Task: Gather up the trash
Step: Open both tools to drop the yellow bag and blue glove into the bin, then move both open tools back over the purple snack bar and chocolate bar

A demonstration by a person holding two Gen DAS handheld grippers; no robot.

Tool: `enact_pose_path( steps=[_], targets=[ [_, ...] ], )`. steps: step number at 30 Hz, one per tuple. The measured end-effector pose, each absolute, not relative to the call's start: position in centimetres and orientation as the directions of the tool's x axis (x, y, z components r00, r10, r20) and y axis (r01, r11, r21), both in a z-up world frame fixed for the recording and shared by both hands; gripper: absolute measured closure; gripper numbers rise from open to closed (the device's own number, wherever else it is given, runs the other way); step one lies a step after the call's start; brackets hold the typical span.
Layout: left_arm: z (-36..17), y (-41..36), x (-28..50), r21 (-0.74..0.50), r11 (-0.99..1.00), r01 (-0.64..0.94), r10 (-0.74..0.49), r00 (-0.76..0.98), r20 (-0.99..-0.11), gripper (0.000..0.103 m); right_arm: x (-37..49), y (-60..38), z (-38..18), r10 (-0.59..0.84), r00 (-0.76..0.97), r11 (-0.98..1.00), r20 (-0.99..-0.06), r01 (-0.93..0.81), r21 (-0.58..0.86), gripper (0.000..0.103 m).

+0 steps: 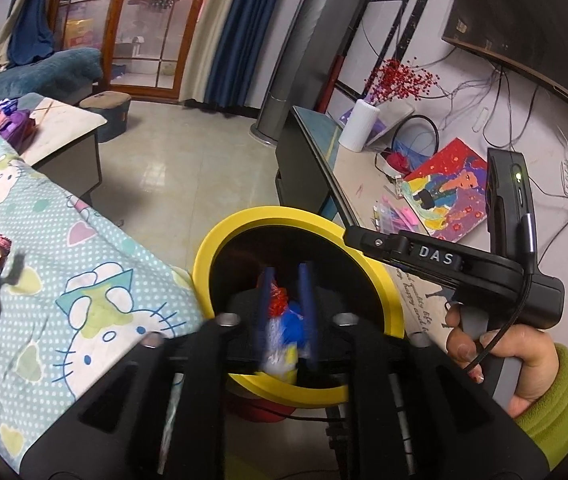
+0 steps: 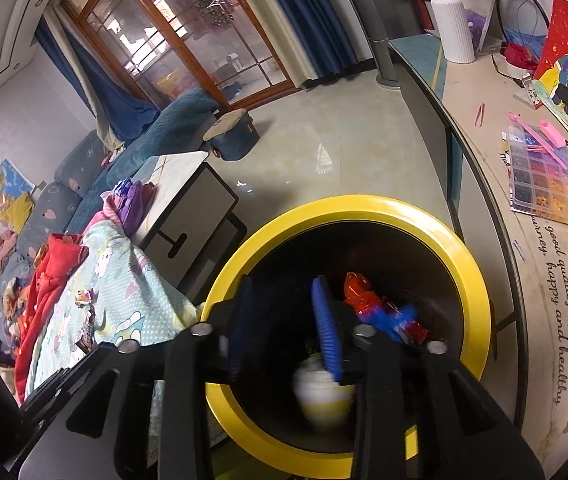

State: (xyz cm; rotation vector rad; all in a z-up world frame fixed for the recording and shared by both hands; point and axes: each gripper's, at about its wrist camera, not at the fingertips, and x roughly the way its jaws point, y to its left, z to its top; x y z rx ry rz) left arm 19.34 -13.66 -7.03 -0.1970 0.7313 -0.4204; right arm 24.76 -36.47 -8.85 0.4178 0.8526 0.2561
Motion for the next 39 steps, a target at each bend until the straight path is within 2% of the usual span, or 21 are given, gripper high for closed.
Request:
enact_pose_path(
  steps=[2, 3, 4, 5, 8, 11, 14, 21, 39],
  targets=[
    [-6.8, -13.1, 19.3, -0.318, 0.904, 0.285, -0.425, 0.680, -0.598, 0.063, 24.7, -36.4, -8.8, 0.376, 0.636, 0.891, -0.673, -0.050, 0.451, 0.065],
    [-6.7, -12.9, 19.2, -0.315, 0.908, 0.275, -0.415, 0.690, -0.593, 0.060, 24.6, -36.3, -8.8, 0.375, 0.638, 0.892, -0.673, -0.051, 0.449, 0.062],
    [-6.5, -12.6, 19.2, -0.313, 0.911, 0.268, -0.408, 0.697, -0.590, 0.052, 24.5, -36.2, -8.7, 0.375, 0.640, 0.893, -0.670, -0.054, 0.447, 0.061],
    [-6.4, -12.2, 19.1, -0.308, 0.917, 0.255, -0.394, 0.709, -0.585, 0.041, 24.5, -36.1, -8.5, 0.374, 0.644, 0.894, -0.667, -0.059, 0.445, 0.057],
    [-6.1, -11.0, 19.0, -0.314, 0.923, 0.222, -0.371, 0.730, -0.574, 0.025, 24.2, -35.5, -8.1, 0.375, 0.654, 0.897, -0.657, -0.078, 0.435, 0.051],
    [-5.8, -9.8, 19.0, -0.315, 0.931, 0.183, -0.339, 0.750, -0.568, 0.015, 23.9, -34.8, -7.6, 0.382, 0.662, 0.899, -0.645, -0.104, 0.426, 0.045],
    [-5.4, -8.7, 18.8, -0.307, 0.941, 0.145, -0.302, 0.772, -0.560, 0.011, 23.6, -33.7, -7.1, 0.393, 0.665, 0.900, -0.635, -0.136, 0.414, 0.042],
    [-4.7, -5.4, 18.1, -0.267, 0.962, 0.055, -0.196, 0.823, -0.534, 0.011, 22.7, -30.6, -6.1, 0.427, 0.658, 0.897, -0.620, -0.222, 0.382, 0.041],
    [-4.3, 5.6, 17.8, -0.337, 0.921, -0.197, 0.000, 0.864, -0.504, 0.011, 21.0, -18.7, -5.2, 0.534, 0.559, 0.835, -0.634, -0.465, 0.293, 0.038]
  ],
)
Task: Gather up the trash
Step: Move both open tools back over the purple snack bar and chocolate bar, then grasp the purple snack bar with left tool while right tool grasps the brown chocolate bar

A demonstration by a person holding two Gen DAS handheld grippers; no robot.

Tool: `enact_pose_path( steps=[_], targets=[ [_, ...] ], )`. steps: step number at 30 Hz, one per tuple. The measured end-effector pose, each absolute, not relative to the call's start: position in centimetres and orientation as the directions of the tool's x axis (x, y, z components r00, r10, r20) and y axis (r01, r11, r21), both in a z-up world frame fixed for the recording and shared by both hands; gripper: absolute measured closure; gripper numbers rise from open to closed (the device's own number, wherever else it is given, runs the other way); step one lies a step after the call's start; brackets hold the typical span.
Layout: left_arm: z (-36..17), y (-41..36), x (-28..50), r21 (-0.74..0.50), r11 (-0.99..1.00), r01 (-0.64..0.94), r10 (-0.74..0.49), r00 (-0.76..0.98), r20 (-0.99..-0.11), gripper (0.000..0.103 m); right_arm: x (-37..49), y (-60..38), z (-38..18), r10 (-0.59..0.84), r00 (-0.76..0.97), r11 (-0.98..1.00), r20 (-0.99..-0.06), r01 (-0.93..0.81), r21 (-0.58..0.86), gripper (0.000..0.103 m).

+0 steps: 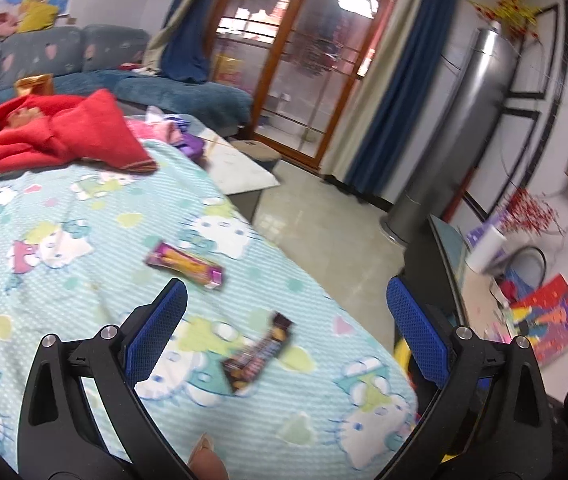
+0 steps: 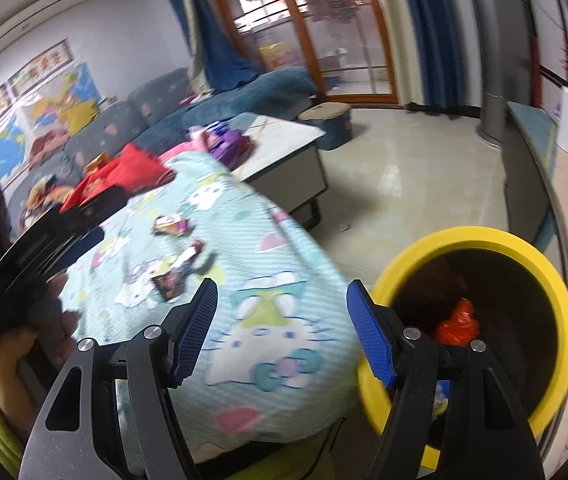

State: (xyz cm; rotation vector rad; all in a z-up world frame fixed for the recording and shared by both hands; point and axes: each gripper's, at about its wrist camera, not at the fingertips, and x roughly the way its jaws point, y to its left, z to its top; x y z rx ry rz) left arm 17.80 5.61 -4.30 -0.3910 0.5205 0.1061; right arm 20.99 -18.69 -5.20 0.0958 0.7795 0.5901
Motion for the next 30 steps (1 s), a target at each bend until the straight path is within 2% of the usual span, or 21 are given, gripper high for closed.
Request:
enact_pose_path(
  steps=[10, 19, 25, 27, 30],
  targets=[
    [-5.3, 12.1, 18.6, -0.382, 0.871, -0.308, 0.064, 0.843, -0.534, 0.011, 21.5, -11.5, -6.2, 0.575, 0.482, 0.785, -0.661, -0.552, 0.281, 0.038],
    [-8.2, 16.1, 21.0, -0.453, 0.821, -0.349, 0.014, 0.804, -0.595, 0.031, 23.2, -7.2, -8.1, 0.573, 0.437, 0.780, -0.693, -0.550, 0.298, 0.039],
    [-10.4, 17.1, 23.1, -0.521, 0.780, -0.347, -0.066, 0.782, -0.620, 0.034, 25.0, -6.3, -9.8, 0.581, 0.393, 0.786, -0.712, -0.497, 0.367, 0.041],
    [-10.7, 17.0, 23.8, -0.527, 0.778, -0.344, -0.080, 0.777, -0.625, 0.034, 25.6, -6.2, -10.7, 0.594, 0.354, 0.779, -0.723, -0.476, 0.407, 0.053],
    [-11.5, 16.8, 25.3, -0.517, 0.783, -0.346, -0.089, 0.760, -0.644, 0.041, 25.8, -6.4, -11.6, 0.602, 0.333, 0.776, -0.726, -0.459, 0.433, 0.067]
  ],
)
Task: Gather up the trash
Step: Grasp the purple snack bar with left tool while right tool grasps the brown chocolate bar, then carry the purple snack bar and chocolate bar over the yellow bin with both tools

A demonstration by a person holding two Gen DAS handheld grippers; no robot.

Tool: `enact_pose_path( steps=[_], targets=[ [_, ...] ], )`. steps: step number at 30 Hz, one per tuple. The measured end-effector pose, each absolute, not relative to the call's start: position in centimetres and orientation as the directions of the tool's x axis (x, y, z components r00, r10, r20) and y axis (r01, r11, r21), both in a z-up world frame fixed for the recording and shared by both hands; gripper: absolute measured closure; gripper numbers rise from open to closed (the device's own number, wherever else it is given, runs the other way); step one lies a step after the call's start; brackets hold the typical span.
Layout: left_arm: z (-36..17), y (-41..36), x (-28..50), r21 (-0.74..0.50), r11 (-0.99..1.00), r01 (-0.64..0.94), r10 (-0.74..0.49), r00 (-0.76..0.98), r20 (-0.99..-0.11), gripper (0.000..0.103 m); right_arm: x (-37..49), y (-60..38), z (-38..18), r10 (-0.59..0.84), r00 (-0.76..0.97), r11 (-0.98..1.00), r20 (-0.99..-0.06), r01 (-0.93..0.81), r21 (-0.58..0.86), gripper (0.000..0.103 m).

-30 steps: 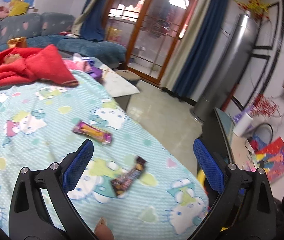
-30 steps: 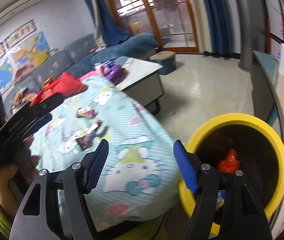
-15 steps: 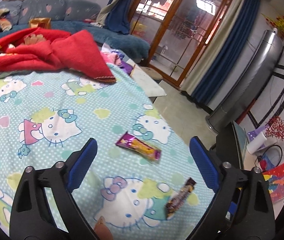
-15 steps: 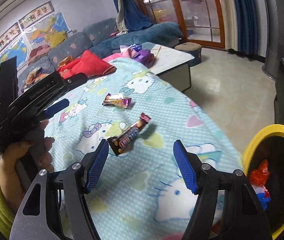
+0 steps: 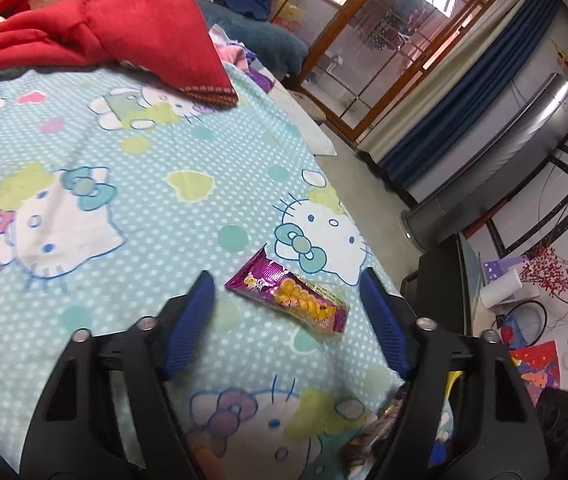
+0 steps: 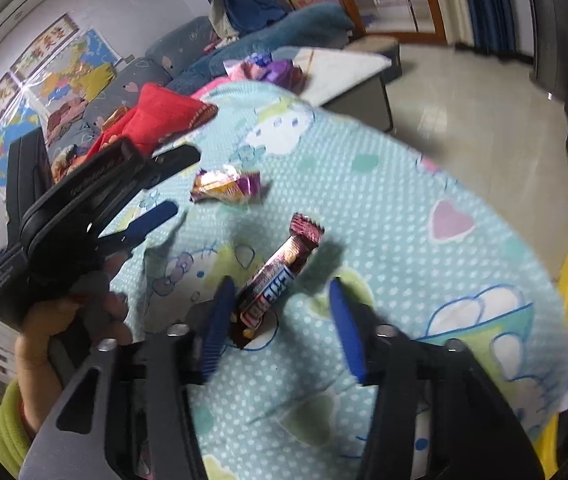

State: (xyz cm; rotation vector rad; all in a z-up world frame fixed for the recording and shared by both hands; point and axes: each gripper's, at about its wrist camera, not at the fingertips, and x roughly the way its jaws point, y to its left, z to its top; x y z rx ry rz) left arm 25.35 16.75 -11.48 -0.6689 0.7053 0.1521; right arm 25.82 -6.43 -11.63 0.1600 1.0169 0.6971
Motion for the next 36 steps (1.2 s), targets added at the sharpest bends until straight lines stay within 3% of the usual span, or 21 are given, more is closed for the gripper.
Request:
enact_pose_path(
  steps=[3, 9, 10, 17, 22, 24, 26, 36],
  targets=[
    [-12.2, 16.8, 26.4, -0.517, 0.778, -0.358, -0.094, 0.747, -0.658, 0.043, 25.2, -6.7, -11.8, 0.609, 0.341, 0.769, -0.716, -0.476, 0.427, 0.079],
    [-12.4, 16.1, 27.4, -0.483, 0.794, -0.370, -0.070, 0.733, -0.677, 0.060, 24.0, -7.3, -11.9, 0.593, 0.351, 0.772, -0.725, -0.504, 0.388, 0.096],
    [-12.4, 15.9, 27.6, -0.467, 0.801, -0.375, -0.060, 0.725, -0.686, 0.067, 23.9, -7.3, -12.0, 0.592, 0.352, 0.772, -0.725, -0.505, 0.385, 0.096],
    [-12.4, 15.4, 27.5, -0.448, 0.822, -0.352, -0.066, 0.722, -0.689, 0.080, 23.3, -7.7, -11.5, 0.595, 0.351, 0.766, -0.723, -0.521, 0.377, 0.099],
    [-12.0, 15.7, 26.0, -0.487, 0.810, -0.325, -0.106, 0.737, -0.667, 0.087, 22.8, -9.1, -10.3, 0.639, 0.363, 0.746, -0.678, -0.509, 0.430, 0.096],
    [-11.6, 15.8, 25.3, -0.502, 0.804, -0.319, -0.108, 0.751, -0.652, 0.087, 23.1, -9.3, -9.8, 0.658, 0.361, 0.736, -0.661, -0.493, 0.463, 0.078],
    [-11.1, 15.9, 24.5, -0.511, 0.800, -0.315, -0.106, 0.764, -0.637, 0.087, 23.3, -9.2, -9.6, 0.674, 0.347, 0.724, -0.652, -0.487, 0.489, 0.070],
    [-7.7, 16.4, 18.9, -0.525, 0.805, -0.277, -0.084, 0.822, -0.564, 0.087, 24.7, -5.2, -10.2, 0.643, 0.332, 0.730, -0.690, -0.536, 0.423, 0.061]
  ],
)
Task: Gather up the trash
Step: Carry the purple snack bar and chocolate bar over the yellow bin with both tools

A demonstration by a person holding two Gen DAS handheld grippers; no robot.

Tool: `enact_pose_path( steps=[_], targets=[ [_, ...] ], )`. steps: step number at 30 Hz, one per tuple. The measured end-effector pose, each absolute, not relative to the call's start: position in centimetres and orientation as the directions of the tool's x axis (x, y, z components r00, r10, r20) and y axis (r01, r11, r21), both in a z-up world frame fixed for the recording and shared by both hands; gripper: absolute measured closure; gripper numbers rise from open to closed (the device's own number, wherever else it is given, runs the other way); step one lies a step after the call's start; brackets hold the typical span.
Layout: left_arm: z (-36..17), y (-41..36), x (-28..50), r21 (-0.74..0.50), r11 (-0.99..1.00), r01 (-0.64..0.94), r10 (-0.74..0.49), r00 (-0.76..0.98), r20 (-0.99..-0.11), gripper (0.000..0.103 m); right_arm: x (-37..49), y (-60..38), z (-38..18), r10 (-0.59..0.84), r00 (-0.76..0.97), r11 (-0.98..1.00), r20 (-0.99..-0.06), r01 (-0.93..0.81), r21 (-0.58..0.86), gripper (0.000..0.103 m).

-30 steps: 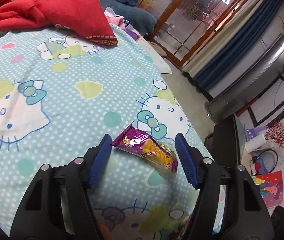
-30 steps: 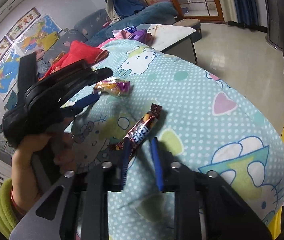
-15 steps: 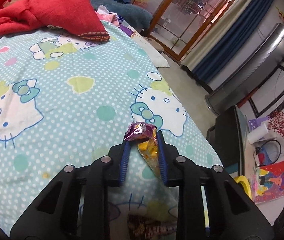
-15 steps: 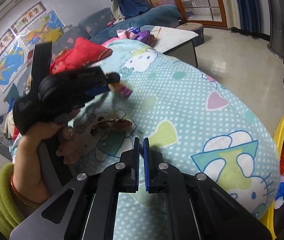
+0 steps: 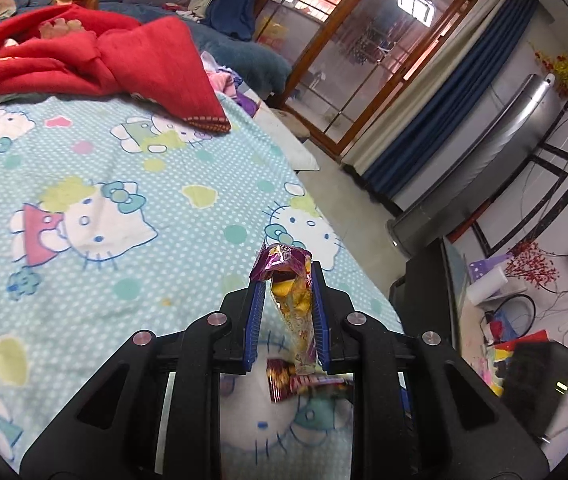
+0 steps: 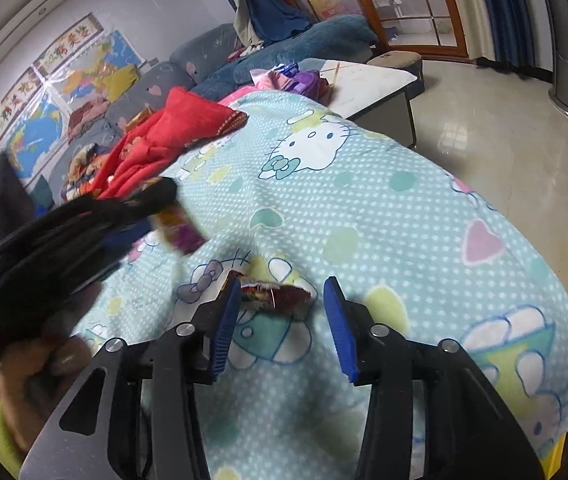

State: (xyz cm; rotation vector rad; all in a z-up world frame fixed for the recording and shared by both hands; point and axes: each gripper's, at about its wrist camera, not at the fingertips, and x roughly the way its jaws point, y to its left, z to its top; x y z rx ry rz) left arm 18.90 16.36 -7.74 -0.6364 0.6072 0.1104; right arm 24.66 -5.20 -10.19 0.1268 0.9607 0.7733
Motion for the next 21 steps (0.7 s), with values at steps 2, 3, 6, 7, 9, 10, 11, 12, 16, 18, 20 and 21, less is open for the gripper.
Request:
enact_pose_path(
  steps=[2, 3, 6, 7, 9, 10, 11, 12, 16, 18, 20, 21],
  targets=[
    [-7.2, 16.3, 18.2, -0.523, 0.810, -0.266, -0.085, 0.829, -0.553, 0.087, 25.0, -4.6, -10.9, 0.639, 0.312, 0.729, -0.703, -0.538, 0.423, 0.064],
    [-6.8, 16.1, 17.7, -0.523, 0.813, -0.256, -0.088, 0.834, -0.545, 0.087, 25.0, -4.4, -11.1, 0.640, 0.311, 0.727, -0.702, -0.540, 0.424, 0.072],
    [-5.8, 15.4, 16.9, -0.512, 0.826, -0.235, -0.088, 0.844, -0.530, 0.087, 24.8, -4.7, -11.1, 0.657, 0.309, 0.716, -0.687, -0.540, 0.442, 0.081],
    [-5.5, 15.1, 16.7, -0.507, 0.831, -0.228, -0.089, 0.846, -0.526, 0.087, 24.5, -5.0, -11.0, 0.659, 0.314, 0.716, -0.683, -0.539, 0.443, 0.082],
    [-4.9, 14.3, 16.4, -0.495, 0.844, -0.208, -0.091, 0.853, -0.514, 0.087, 24.2, -5.5, -10.7, 0.663, 0.323, 0.715, -0.675, -0.540, 0.444, 0.085],
    [-4.6, 13.9, 16.5, -0.490, 0.849, -0.198, -0.095, 0.855, -0.510, 0.087, 23.9, -5.9, -10.5, 0.665, 0.330, 0.715, -0.670, -0.540, 0.444, 0.085],
    [-4.3, 13.6, 16.5, -0.485, 0.854, -0.188, -0.099, 0.857, -0.506, 0.087, 23.8, -6.3, -10.4, 0.666, 0.335, 0.716, -0.667, -0.539, 0.444, 0.085],
    [-4.1, 13.1, 16.4, -0.480, 0.859, -0.177, -0.104, 0.858, -0.502, 0.087, 23.5, -7.1, -10.1, 0.668, 0.344, 0.716, -0.660, -0.538, 0.445, 0.086],
    [-3.2, 11.0, 16.3, -0.460, 0.879, -0.123, -0.135, 0.863, -0.487, 0.087, 23.3, -9.5, -8.8, 0.667, 0.379, 0.725, -0.642, -0.530, 0.440, 0.086],
    [-2.9, 10.1, 16.3, -0.448, 0.889, -0.097, -0.149, 0.863, -0.482, 0.087, 23.2, -10.8, -7.8, 0.657, 0.406, 0.734, -0.635, -0.537, 0.415, 0.086],
    [-2.7, 9.2, 16.3, -0.438, 0.896, -0.074, -0.162, 0.863, -0.479, 0.087, 23.0, -11.9, -7.1, 0.646, 0.436, 0.745, -0.627, -0.539, 0.393, 0.086],
    [-2.6, 8.7, 16.3, -0.434, 0.899, -0.060, -0.173, 0.861, -0.477, 0.087, 23.0, -12.5, -6.8, 0.640, 0.451, 0.752, -0.622, -0.535, 0.385, 0.086]
  ],
)
